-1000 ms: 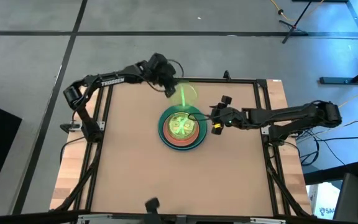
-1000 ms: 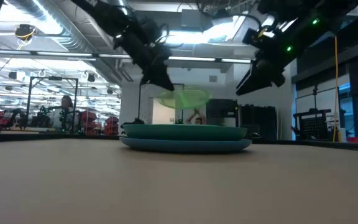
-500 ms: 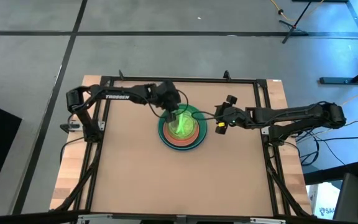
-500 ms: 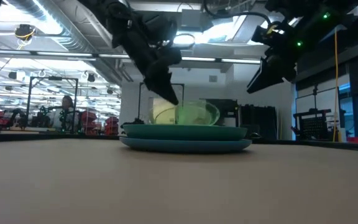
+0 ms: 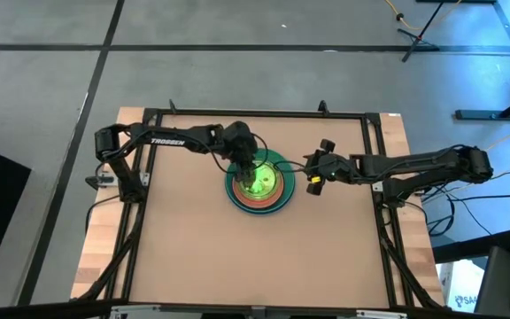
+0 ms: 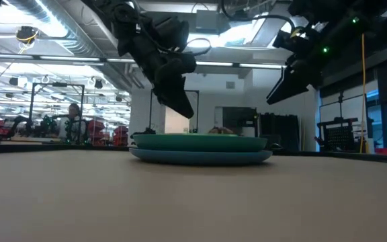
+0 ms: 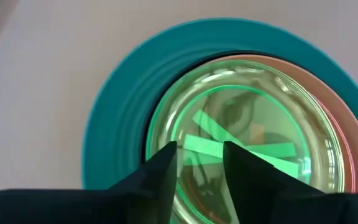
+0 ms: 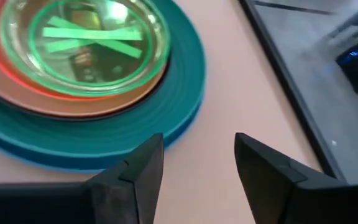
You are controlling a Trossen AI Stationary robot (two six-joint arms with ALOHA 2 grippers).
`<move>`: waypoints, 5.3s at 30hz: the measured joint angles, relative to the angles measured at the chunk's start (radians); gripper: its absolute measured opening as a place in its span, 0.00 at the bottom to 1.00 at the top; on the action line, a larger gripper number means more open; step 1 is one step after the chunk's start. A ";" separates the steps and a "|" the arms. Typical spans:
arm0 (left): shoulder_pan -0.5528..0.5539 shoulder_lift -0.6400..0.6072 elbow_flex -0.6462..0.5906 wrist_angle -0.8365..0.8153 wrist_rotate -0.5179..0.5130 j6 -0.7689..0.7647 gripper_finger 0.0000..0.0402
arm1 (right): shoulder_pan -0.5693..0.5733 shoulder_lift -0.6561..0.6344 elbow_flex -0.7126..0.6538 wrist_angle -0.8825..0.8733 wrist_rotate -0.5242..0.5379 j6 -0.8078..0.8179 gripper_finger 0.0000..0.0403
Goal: Stack plastic plates
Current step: Stack the light green plate on top of the light green plate, then return to Home Position
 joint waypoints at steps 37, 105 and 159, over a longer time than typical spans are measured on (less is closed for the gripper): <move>-0.204 0.045 0.001 0.083 -0.258 -0.066 0.32 | -0.001 0.000 -0.113 0.274 -0.174 -0.032 0.47; -0.182 -1.629 -1.118 0.368 -0.148 -0.157 0.00 | -0.590 -0.520 -0.636 0.785 -0.939 0.146 0.00; -0.182 -1.720 -1.118 0.295 -0.195 -0.146 0.01 | -0.590 -1.140 -0.636 0.318 -0.926 0.153 0.00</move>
